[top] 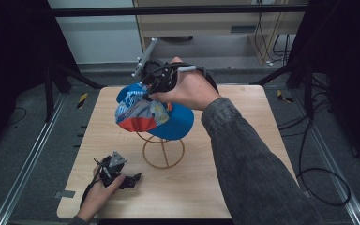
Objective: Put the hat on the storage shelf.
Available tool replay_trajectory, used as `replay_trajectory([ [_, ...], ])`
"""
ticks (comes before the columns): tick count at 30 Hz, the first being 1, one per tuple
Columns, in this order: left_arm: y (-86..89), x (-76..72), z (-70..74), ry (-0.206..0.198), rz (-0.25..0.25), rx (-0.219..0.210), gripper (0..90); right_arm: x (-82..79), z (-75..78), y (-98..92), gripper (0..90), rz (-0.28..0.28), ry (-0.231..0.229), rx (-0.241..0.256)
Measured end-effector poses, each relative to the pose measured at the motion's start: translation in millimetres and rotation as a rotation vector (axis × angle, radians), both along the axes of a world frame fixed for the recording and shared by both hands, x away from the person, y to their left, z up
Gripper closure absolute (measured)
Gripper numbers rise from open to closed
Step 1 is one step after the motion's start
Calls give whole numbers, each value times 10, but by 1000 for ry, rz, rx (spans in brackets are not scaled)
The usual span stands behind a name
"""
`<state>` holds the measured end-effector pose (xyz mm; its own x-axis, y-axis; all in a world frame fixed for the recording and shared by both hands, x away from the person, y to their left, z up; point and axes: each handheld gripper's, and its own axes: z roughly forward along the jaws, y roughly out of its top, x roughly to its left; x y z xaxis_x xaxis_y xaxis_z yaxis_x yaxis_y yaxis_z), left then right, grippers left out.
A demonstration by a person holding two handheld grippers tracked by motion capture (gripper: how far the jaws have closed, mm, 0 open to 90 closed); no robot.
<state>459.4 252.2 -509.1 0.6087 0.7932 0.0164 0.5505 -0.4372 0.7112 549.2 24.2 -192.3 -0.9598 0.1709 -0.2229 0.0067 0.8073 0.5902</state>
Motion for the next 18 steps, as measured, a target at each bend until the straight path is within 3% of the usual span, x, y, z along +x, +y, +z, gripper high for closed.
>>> replay_trajectory([
  [18,-6,-4,-1,0,-4,-1,0,54,-134,19,874,-13,18,-41],
])
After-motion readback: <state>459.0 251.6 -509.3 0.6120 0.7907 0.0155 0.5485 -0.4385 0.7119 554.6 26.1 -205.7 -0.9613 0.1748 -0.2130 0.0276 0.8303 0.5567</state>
